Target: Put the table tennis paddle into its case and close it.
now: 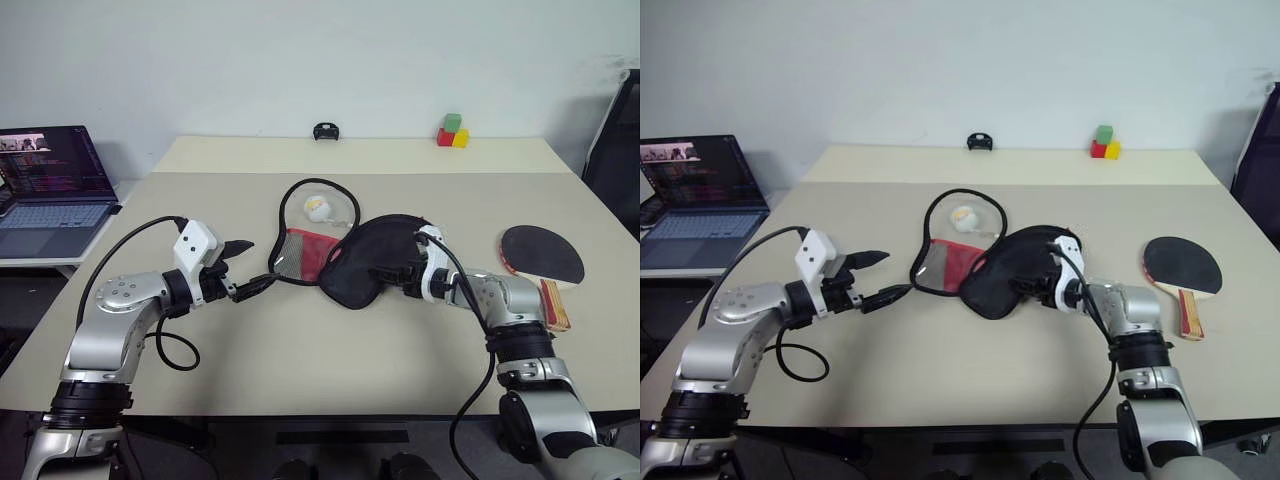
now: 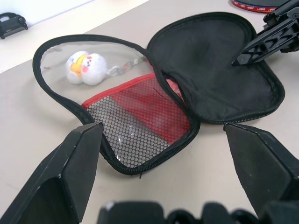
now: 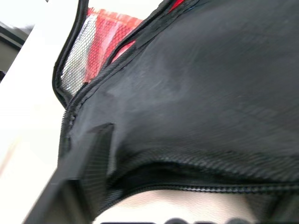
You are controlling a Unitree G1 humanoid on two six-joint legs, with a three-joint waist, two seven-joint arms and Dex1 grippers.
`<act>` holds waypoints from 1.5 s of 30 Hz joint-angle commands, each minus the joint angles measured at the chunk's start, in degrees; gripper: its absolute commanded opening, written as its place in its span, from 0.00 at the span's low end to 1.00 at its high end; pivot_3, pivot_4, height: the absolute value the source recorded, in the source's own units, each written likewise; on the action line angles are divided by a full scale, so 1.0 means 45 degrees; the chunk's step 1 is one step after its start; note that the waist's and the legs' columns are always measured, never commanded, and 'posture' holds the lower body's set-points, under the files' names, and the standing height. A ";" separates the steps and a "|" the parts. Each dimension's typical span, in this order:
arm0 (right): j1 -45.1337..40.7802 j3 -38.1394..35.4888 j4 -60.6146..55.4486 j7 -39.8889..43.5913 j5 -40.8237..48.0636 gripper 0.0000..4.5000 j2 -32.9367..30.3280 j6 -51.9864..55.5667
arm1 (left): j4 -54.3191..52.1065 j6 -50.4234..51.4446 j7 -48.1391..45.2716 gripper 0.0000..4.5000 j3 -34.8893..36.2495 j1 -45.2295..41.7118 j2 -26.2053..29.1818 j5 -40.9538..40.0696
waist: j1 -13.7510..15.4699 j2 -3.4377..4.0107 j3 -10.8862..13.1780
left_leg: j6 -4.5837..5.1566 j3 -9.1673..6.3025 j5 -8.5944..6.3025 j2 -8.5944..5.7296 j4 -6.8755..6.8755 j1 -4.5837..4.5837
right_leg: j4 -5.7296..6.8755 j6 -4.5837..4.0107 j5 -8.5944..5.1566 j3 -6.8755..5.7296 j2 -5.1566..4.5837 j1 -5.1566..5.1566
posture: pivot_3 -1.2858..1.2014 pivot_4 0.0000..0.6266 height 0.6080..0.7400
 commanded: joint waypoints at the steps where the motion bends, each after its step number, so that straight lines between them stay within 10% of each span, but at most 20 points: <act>1: 0.0151 -0.0184 -0.1015 -0.0129 0.0385 0.48 0.0108 0.0390 | -0.0366 -0.0229 0.0046 1.00 0.0214 0.0050 0.0044 -0.0001 | 0.0000 0.0000 0.0000 | 0.0000 0.0000 0.0000 0.0000 0.0000 0.0000 | -0.0001 0.0000 0.0000 0.0001 0.0000 0.0000 | 0.52 0.24 1.00; 8: 0.1070 -0.0800 -0.2965 -0.0879 0.1154 0.01 0.0409 0.1734 | -0.0823 -0.0055 0.0103 1.00 -0.0059 0.0118 -0.0352 -0.0140 | 0.0006 0.0000 0.0000 | 0.0000 -0.0004 0.0000 0.0000 -0.0001 -0.0001 | 0.0000 0.0000 0.0000 -0.0001 0.0000 0.0000 | 0.52 0.24 1.00; 24: 0.1739 -0.1459 -0.4845 -0.0633 0.2509 0.01 -0.1859 0.4386 | -0.1867 0.0371 0.0143 1.00 -0.0822 0.0138 -0.1158 -0.0244 | 0.0017 -0.0001 0.0000 | 0.0002 -0.0003 0.0001 -0.0002 0.0001 -0.0001 | 0.0000 0.0000 0.0000 -0.0002 0.0001 0.0005 | 0.52 0.24 1.00; 35: -0.0615 0.1980 -0.0474 0.3433 0.0871 0.01 -0.5595 0.2533 | -0.1602 0.0244 0.0087 1.00 -0.1511 -0.0523 -0.1681 -0.0023 | -0.0016 -0.0003 0.0001 | 0.0008 0.0013 0.0003 -0.0003 0.0010 0.0002 | -0.0002 0.0000 0.0000 -0.0004 0.0006 0.0015 | 0.52 0.24 1.00; 45: -0.3426 0.4334 0.4228 0.6071 -0.1858 0.01 -0.5399 -0.0762 | -0.1663 0.0303 0.0291 1.00 -0.1722 -0.0760 -0.2044 -0.0022 | 0.0005 -0.0007 0.0003 | 0.0007 0.0016 0.0003 -0.0004 0.0013 -0.0003 | -0.0010 0.0000 0.0000 -0.0004 0.0003 0.0012 | 0.52 0.24 1.00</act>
